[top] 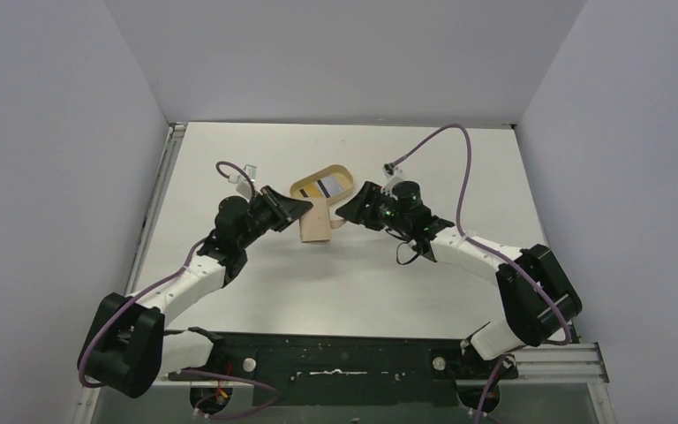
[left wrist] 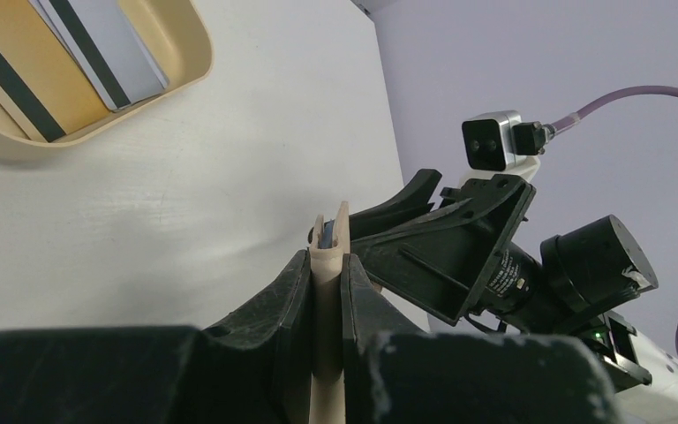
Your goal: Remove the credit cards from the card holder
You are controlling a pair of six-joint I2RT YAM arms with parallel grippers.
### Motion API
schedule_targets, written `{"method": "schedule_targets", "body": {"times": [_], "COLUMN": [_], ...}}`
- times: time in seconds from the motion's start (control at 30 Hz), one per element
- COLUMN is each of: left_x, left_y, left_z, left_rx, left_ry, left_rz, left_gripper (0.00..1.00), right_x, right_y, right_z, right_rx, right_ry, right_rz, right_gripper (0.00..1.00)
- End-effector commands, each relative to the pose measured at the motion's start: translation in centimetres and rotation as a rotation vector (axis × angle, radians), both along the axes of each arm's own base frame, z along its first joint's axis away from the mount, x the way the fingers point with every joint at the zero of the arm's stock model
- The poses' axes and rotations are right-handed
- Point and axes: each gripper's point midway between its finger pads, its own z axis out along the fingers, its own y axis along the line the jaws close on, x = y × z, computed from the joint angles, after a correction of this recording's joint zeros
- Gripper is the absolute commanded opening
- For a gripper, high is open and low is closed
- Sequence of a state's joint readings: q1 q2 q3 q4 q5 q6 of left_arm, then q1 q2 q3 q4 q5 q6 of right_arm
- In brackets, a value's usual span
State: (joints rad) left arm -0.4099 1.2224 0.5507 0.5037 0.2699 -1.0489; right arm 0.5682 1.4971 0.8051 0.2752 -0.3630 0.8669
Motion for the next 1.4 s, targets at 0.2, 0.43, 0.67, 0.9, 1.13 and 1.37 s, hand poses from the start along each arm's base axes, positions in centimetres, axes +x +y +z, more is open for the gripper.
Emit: {"method": "schedule_targets", "body": {"times": [0.2,0.43,0.67,0.9,1.13,1.37], "left_x": [0.9,1.6,2.1,2.6,2.9,2.9], "left_y": [-0.5,-1.1,-0.7,0.0,-0.6,-1.6], "left_z": [3.6,4.2,3.7,2.9,2.6,2.6], "left_rx": [-0.081,-0.121,-0.174,-0.218,-0.285,-0.325], "left_ry": [-0.118,-0.124,-0.106,-0.076,-0.06,-0.067], "left_rz": [-0.001,-0.02,-0.007,0.013,-0.017,-0.068], "left_gripper": [0.0,0.0,0.0,0.0,0.0,0.0], "right_x": [0.3,-0.1,-0.7,-1.6,-1.6,-1.5], "right_y": [3.5,4.5,4.7,4.7,5.8,6.6], "right_z": [2.8,3.5,4.9,7.1,8.1,8.4], "right_rx": [0.14,0.2,0.269,0.401,0.489,0.506], "right_ry": [-0.078,-0.099,-0.152,-0.226,-0.229,-0.219], "right_rz": [0.075,0.109,0.139,0.162,0.21,0.236], "right_gripper": [0.43,0.41,0.4,0.42,0.4,0.18]}}
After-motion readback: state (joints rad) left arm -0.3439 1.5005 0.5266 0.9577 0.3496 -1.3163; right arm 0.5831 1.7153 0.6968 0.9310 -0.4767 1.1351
